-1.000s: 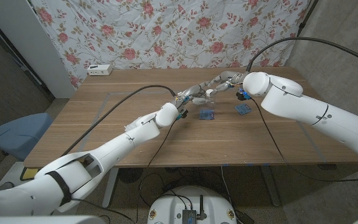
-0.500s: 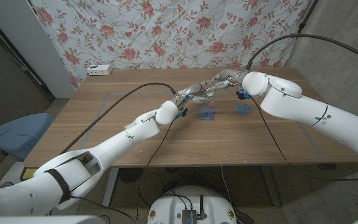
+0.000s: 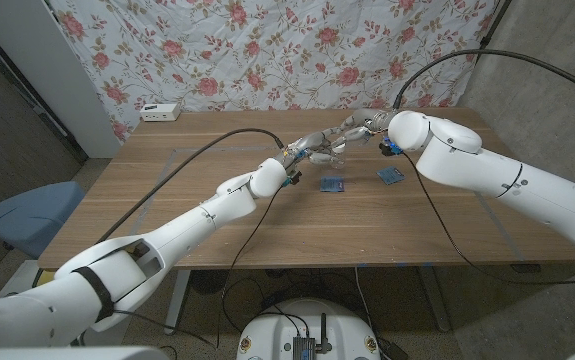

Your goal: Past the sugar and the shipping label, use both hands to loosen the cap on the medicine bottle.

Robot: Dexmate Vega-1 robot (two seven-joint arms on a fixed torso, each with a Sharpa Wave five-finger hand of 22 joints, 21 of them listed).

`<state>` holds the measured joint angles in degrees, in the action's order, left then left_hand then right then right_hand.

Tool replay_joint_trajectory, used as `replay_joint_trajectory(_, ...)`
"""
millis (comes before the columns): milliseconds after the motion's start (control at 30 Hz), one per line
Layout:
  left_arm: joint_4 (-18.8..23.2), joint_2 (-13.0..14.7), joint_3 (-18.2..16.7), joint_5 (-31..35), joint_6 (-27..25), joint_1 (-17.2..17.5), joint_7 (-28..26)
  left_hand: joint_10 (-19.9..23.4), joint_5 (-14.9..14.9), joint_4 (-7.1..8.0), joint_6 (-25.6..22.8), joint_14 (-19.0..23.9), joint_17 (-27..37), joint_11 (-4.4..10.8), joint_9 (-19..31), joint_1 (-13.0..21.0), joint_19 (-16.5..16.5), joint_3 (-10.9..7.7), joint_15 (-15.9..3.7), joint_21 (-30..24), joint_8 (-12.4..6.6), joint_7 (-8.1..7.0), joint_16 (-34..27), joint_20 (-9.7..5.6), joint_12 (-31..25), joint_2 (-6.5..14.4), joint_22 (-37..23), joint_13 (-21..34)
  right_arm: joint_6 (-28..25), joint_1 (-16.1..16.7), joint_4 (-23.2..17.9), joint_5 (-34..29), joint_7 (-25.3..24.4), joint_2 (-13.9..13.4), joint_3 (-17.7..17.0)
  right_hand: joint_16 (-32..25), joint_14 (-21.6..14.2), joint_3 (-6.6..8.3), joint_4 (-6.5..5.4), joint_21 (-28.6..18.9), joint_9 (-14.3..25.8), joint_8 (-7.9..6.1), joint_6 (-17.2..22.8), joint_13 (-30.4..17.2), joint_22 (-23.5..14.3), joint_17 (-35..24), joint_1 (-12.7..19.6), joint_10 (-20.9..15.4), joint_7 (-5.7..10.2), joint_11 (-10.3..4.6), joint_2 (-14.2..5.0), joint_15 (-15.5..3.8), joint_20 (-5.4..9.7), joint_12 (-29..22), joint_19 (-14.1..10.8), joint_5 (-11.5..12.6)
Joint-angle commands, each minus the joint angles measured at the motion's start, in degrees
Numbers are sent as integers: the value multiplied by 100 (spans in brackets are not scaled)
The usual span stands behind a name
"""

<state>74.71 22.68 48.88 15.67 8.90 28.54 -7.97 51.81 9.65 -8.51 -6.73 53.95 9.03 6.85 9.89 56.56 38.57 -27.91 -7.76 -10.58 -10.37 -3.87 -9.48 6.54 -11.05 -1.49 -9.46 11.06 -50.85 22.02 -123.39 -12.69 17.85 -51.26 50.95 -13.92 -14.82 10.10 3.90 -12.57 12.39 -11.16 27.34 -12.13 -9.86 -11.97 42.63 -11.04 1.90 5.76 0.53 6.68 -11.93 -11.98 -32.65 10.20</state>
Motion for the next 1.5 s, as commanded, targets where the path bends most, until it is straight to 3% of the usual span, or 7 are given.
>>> replay_joint_trajectory(33, -71, -17, 33, 92, -12, -76, -44, 159, 37, 8, 10, 16, 11, 130, 8, -27, -12, -50, -295, -6, -18, -16, -39, -17, -23, 38, -9, 20, -110, -275, 155, -386, 362, 105, 243, 39, 2, 6, 33, 4, 32, -41, 18, -26, -5, -1, -16, 43, -50, 56, 51, 60, -22, 16, -37, 66)
replay_joint_trajectory(267, -140, -44, 50, 114, 12, -113, -68, 156, 36, 9, 4, 14, 11, 132, 8, -35, -10, -60, -301, -7, -21, -15, -38, -14, -22, 33, -9, 20, -248, -519, 277, -737, 651, 210, 549, 136, 170, 1, 76, 84, 76, -123, 126, -33, -2, 11, -67, 201, -23, 88, 115, 228, -49, 63, 41, 107)
replay_joint_trajectory(567, -273, -99, 72, 122, 93, -169, -119, 168, 36, 10, -6, 19, 11, 119, 9, -43, -12, -74, -294, -6, -24, -6, -40, -18, -26, 30, -9, 21, -313, -578, 377, -957, 813, 293, 651, 210, 342, -21, 68, 182, 122, -184, 201, -47, -3, 8, -188, 304, 27, 114, 153, 335, -57, 77, 249, 105)
replay_joint_trajectory(933, -338, -135, 101, 140, 136, -199, -147, 164, 36, 11, -8, 24, 11, 141, 9, -51, -9, -92, -291, -7, -24, -18, -40, -19, -23, 28, -9, 21, -398, -540, 426, -1180, 820, 371, 696, 204, 336, 23, 116, 194, 149, -259, 344, -54, -7, 12, -147, 323, 28, 117, 129, 321, -52, 66, 309, 119)
replay_joint_trajectory(1500, -417, -163, 111, 106, 187, -237, -127, 171, 36, 4, -8, 31, 11, 133, 9, -52, -10, -118, -294, -7, -23, -26, -41, -18, -24, 18, -9, 21, -459, -473, 514, -1357, 781, 478, 714, 142, 163, 193, 307, 146, 231, -474, 726, -55, -15, 20, 96, 151, 148, 96, 53, 230, -38, -8, 235, 131)
